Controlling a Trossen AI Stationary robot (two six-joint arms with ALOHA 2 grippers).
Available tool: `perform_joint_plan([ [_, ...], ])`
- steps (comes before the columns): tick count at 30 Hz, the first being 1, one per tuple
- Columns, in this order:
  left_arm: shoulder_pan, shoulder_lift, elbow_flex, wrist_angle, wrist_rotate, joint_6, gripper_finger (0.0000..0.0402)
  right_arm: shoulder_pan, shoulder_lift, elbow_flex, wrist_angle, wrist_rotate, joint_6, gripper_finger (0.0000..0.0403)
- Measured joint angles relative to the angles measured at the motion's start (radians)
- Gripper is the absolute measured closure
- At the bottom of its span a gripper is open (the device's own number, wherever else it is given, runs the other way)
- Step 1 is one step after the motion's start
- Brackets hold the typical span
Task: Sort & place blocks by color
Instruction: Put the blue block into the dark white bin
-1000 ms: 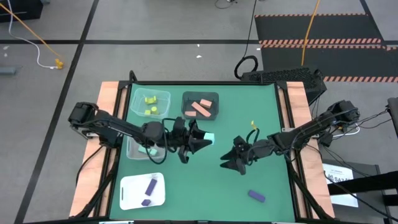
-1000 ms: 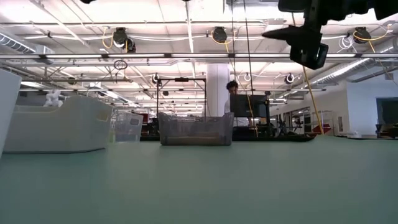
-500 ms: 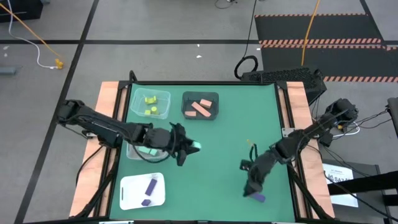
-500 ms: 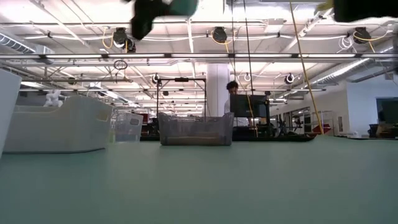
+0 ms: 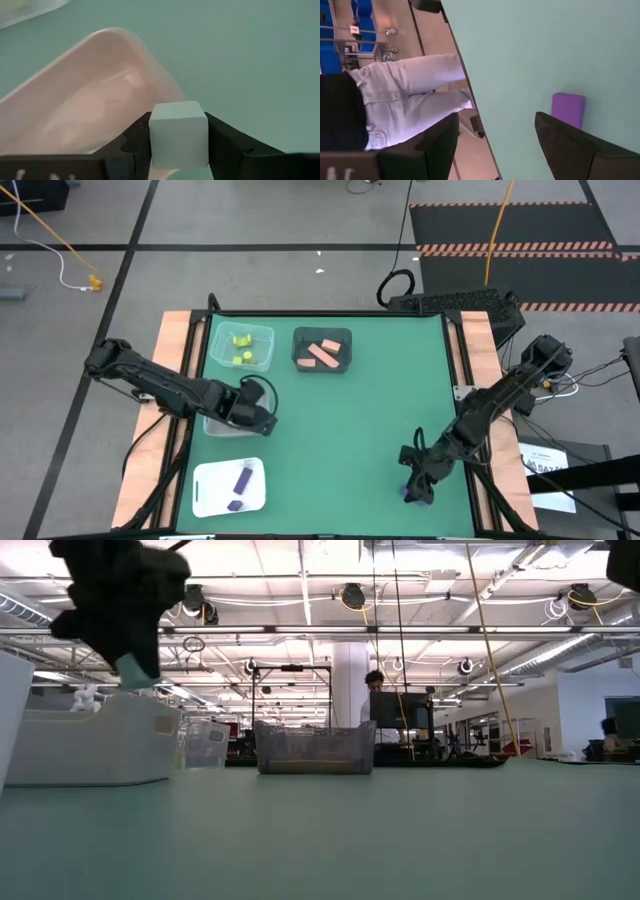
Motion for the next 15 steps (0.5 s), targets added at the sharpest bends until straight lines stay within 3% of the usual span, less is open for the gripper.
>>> perform_joint_plan([
  [4, 0.0, 0.0, 0.0, -0.127, 0.0, -0.102, 0.024, 0.015, 0.0, 0.0, -0.001, 0.0, -0.021, 0.0152],
  [9, 0.001, 0.005, 0.0, -0.161, 0.0, -0.151, 0.0251, 0.026, 0.0, 0.0, -0.001, 0.009, -0.068, 0.0152],
  [15, 0.001, 0.005, 0.0, -0.162, 0.0, -0.148, 0.023, 0.025, 0.0, 0.0, 0.004, 0.129, -0.106, 0.0152],
])
